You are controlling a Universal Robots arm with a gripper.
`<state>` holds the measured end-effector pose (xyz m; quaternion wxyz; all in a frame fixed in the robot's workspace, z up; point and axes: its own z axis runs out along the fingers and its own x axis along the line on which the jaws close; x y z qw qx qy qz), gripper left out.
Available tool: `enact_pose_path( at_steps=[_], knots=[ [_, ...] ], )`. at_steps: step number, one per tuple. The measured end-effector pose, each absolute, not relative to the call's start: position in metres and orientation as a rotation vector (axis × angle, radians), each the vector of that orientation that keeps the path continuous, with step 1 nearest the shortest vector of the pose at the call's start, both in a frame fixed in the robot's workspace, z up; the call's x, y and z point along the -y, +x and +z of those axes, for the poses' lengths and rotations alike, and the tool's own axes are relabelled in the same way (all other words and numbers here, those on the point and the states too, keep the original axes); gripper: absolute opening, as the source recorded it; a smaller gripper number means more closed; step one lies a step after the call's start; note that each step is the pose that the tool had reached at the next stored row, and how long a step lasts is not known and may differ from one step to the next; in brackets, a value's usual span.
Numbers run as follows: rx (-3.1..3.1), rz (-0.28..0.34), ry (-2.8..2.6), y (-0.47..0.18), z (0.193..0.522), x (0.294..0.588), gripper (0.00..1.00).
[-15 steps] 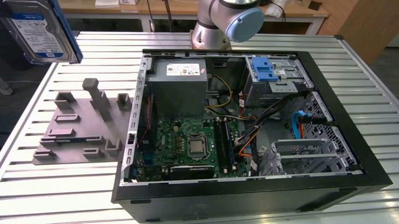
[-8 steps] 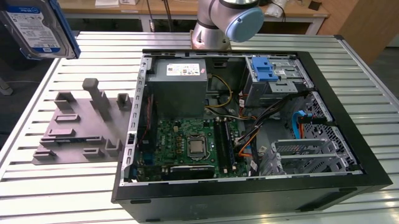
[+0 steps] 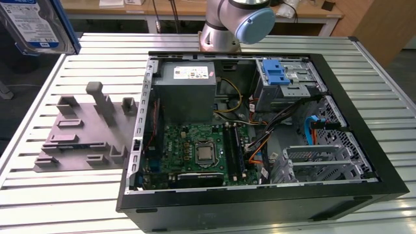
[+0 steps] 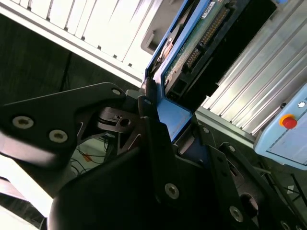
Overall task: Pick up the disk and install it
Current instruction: 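Pick up the disk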
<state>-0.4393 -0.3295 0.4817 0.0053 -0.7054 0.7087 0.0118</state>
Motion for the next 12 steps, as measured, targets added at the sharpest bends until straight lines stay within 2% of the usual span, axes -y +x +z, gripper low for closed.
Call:
enact_pose_path(
  at_steps=[12],
  knots=[
    [-2.218, 0.038, -2.208, -0.4393, 0.4887, 0.3373, 0.36]
  ],
)
